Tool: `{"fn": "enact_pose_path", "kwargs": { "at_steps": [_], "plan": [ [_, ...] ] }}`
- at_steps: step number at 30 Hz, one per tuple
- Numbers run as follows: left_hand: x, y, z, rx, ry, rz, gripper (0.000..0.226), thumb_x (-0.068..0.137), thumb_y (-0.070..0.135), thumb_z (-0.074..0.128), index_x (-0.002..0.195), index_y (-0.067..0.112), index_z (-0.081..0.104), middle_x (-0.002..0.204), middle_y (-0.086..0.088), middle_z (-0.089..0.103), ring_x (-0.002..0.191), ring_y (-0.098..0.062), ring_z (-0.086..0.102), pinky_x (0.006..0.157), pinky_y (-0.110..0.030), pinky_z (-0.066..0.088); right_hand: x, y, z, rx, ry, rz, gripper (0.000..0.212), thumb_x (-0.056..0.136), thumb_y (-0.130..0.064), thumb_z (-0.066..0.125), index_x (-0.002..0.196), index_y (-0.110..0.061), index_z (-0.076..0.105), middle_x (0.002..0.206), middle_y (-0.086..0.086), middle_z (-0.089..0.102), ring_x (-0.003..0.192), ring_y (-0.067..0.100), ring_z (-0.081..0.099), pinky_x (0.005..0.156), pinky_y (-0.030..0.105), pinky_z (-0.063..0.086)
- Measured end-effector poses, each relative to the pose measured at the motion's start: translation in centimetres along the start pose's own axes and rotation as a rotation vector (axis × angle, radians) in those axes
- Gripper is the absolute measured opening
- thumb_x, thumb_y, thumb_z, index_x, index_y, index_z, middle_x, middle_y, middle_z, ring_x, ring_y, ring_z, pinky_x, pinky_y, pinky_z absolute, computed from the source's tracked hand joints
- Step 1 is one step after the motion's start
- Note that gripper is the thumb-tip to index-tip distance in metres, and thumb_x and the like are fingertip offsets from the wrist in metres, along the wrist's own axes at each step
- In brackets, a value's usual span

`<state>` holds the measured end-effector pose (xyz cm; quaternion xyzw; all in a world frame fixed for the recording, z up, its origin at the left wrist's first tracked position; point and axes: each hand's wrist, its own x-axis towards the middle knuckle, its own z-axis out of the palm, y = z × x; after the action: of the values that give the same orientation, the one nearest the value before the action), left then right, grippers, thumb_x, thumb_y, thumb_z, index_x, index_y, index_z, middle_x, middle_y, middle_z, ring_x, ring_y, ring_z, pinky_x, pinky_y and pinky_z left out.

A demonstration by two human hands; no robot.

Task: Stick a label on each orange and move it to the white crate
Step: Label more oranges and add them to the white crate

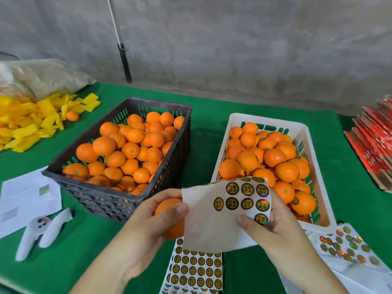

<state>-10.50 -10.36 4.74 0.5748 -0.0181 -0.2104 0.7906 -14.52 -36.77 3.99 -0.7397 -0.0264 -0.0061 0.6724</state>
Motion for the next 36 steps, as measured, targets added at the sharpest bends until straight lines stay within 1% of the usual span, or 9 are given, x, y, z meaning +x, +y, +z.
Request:
{"fn": "enact_pose_path", "kwargs": {
  "at_steps": [5, 9, 13, 20, 23, 27, 30, 33, 36],
  "plan": [
    [-0.2, -0.4, 2.6, 0.039, 0.1, 0.072, 0.04, 0.066, 0.038, 0.086, 0.098, 0.014, 0.082, 0.099, -0.013, 0.079, 0.082, -0.022, 0.074, 0.069, -0.028, 0.059, -0.2, 0.1, -0.3, -0.013, 0.021, 0.024, 0.081, 0.091, -0.008, 0.077, 0.153, -0.045, 0.04, 0.138, -0.014, 0.066, 0.132, 0.014, 0.06, 0.102, 0.032, 0.056],
    [-1.0, -0.3, 3.5, 0.454, 0.119, 0.195, 0.028, 0.083, 0.04, 0.075, 0.108, 0.028, 0.079, 0.101, -0.003, 0.079, 0.09, -0.03, 0.075, 0.075, -0.042, 0.065, -1.0, -0.9, 0.9, -0.703, 0.435, -0.362, 0.06, 0.095, -0.042, 0.072, 0.148, -0.045, 0.043, 0.136, -0.019, 0.036, 0.133, 0.003, 0.035, 0.112, 0.017, 0.027],
    [-1.9, -0.2, 4.3, 0.775, 0.064, 0.384, 0.016, 0.088, 0.04, 0.071, 0.102, 0.032, 0.071, 0.088, 0.007, 0.068, 0.071, -0.011, 0.066, 0.06, -0.023, 0.056, -0.4, -2.0, 2.6, -0.872, 0.183, -0.735, 0.031, 0.098, -0.045, 0.067, 0.118, -0.023, 0.076, 0.12, -0.005, 0.066, 0.109, 0.021, 0.057, 0.096, 0.034, 0.046],
    [-2.0, -0.3, 4.4, 1.082, 0.011, 0.536, 0.024, 0.087, 0.022, 0.076, 0.102, 0.037, 0.065, 0.098, 0.015, 0.062, 0.087, -0.011, 0.064, 0.07, -0.022, 0.052, 0.6, -2.7, 1.6, -0.674, 0.08, -0.669, 0.018, 0.097, -0.024, 0.067, 0.101, -0.014, 0.081, 0.097, -0.006, 0.073, 0.089, 0.013, 0.069, 0.075, 0.024, 0.054],
    [-1.9, -0.5, 4.2, 0.932, 0.041, 0.44, 0.023, 0.088, 0.03, 0.074, 0.106, 0.043, 0.067, 0.096, 0.014, 0.067, 0.08, -0.006, 0.068, 0.065, -0.012, 0.05, 0.8, -3.1, 1.4, -0.651, 0.153, -0.656, 0.008, 0.091, -0.011, 0.073, 0.094, -0.012, 0.081, 0.09, -0.004, 0.072, 0.08, 0.01, 0.066, 0.069, 0.026, 0.053],
    [-1.1, -0.8, 5.6, 0.362, 0.298, 0.102, 0.005, 0.092, 0.028, 0.07, 0.088, 0.027, 0.073, 0.088, -0.003, 0.074, 0.076, -0.018, 0.068, 0.063, -0.032, 0.059, -0.6, -3.9, 2.2, -0.489, 0.337, -0.582, 0.01, 0.095, -0.018, 0.07, 0.102, -0.024, 0.073, 0.09, -0.014, 0.07, 0.082, 0.005, 0.066, 0.07, 0.016, 0.051],
    [-0.6, -0.6, 6.8, -0.047, 0.386, -0.095, 0.029, 0.1, 0.017, 0.06, 0.072, 0.021, 0.065, 0.071, -0.009, 0.063, 0.063, -0.018, 0.06, 0.057, -0.033, 0.049, -2.0, -2.9, 4.9, -0.591, 0.306, -0.727, 0.012, 0.098, -0.021, 0.068, 0.104, -0.017, 0.077, 0.102, -0.007, 0.072, 0.096, 0.003, 0.067, 0.086, 0.012, 0.051],
    [-0.4, -0.2, 7.8, -0.314, 0.386, -0.228, 0.024, 0.102, 0.024, 0.057, 0.092, 0.002, 0.063, 0.075, -0.025, 0.063, 0.068, -0.022, 0.064, 0.066, -0.037, 0.055, -2.5, -1.1, 6.6, -0.636, 0.382, -0.768, 0.013, 0.096, -0.015, 0.071, 0.097, -0.008, 0.082, 0.102, 0.004, 0.075, 0.094, 0.012, 0.071, 0.086, 0.019, 0.055],
    [-0.3, -0.5, 8.3, -0.435, 0.4, -0.269, 0.038, 0.103, 0.028, 0.056, 0.121, -0.005, 0.059, 0.1, -0.016, 0.056, 0.092, -0.029, 0.055, 0.085, -0.043, 0.048, -2.6, -0.4, 6.9, -0.69, 0.376, -0.803, 0.01, 0.096, -0.01, 0.074, 0.101, -0.006, 0.082, 0.105, 0.006, 0.075, 0.097, 0.017, 0.071, 0.087, 0.026, 0.057]
  ]
}}
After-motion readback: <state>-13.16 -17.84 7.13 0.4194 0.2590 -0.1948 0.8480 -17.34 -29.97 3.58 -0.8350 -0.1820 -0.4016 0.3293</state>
